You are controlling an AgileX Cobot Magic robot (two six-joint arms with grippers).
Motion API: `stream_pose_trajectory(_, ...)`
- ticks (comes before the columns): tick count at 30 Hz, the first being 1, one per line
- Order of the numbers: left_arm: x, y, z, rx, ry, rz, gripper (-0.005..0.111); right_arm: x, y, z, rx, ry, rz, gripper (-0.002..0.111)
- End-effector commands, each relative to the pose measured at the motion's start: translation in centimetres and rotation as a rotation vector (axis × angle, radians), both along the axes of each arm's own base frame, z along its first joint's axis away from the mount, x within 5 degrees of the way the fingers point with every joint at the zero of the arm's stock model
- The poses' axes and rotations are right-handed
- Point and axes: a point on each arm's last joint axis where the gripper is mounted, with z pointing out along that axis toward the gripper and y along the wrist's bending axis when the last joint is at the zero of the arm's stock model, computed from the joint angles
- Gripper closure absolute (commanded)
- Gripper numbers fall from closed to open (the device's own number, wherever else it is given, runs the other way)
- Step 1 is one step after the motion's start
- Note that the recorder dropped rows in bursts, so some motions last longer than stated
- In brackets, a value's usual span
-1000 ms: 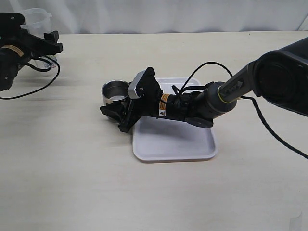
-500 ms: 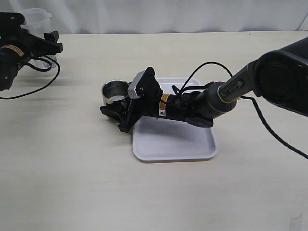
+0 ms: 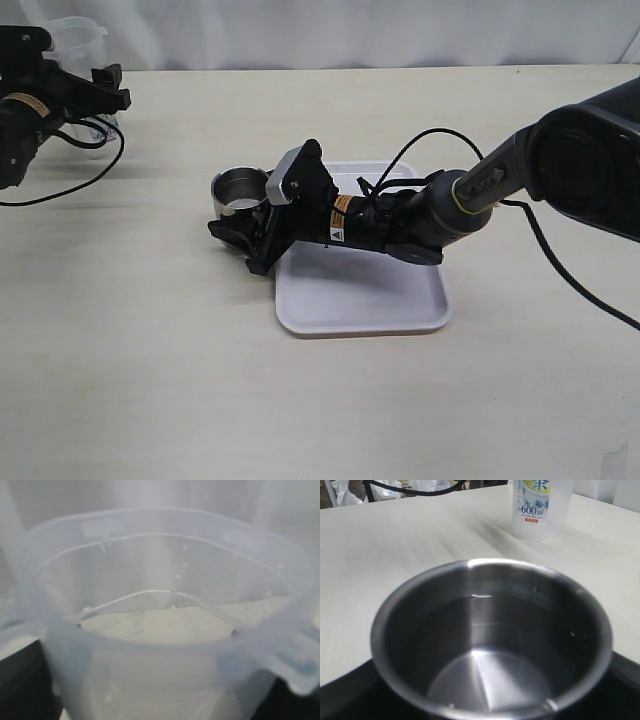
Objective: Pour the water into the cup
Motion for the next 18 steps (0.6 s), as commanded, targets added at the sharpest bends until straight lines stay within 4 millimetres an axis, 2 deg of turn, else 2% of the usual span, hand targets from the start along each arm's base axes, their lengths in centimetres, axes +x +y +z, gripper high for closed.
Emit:
stream_pose_trajectory(1, 0.14, -0.18, 0.17, -0.002, -0.003, -0.006, 0.037, -0.06, -0.14, -0.26, -0.032, 0.012, -0.008, 0.104)
stream_pose_trajectory(8, 0.1, -0.16, 0.03, -0.004, 0.012, -0.004, 0.036, -0.06, -0.14, -0.26, -0.032, 0.012, -0.008, 0.104)
stream_pose_trajectory(10, 0.1, -0.16, 0.03, -0.026, 0.015, 0.002, 0.03, -0.06, -0.14, -0.26, -0.032, 0.012, -0.008, 0.104)
stream_pose_trajectory(14, 0.1, -0.16, 0.03, -0.032, 0.015, 0.003, 0.01, -0.06, -0.14, -0.26, -0.032, 0.012, -0.008, 0.104)
stream_pose_trajectory(18, 0.1, -0.16, 0.03, -0.032, 0.015, 0.003, 0.004, -0.06, -0.14, -0.26, -0.032, 0.012, -0.008, 0.104)
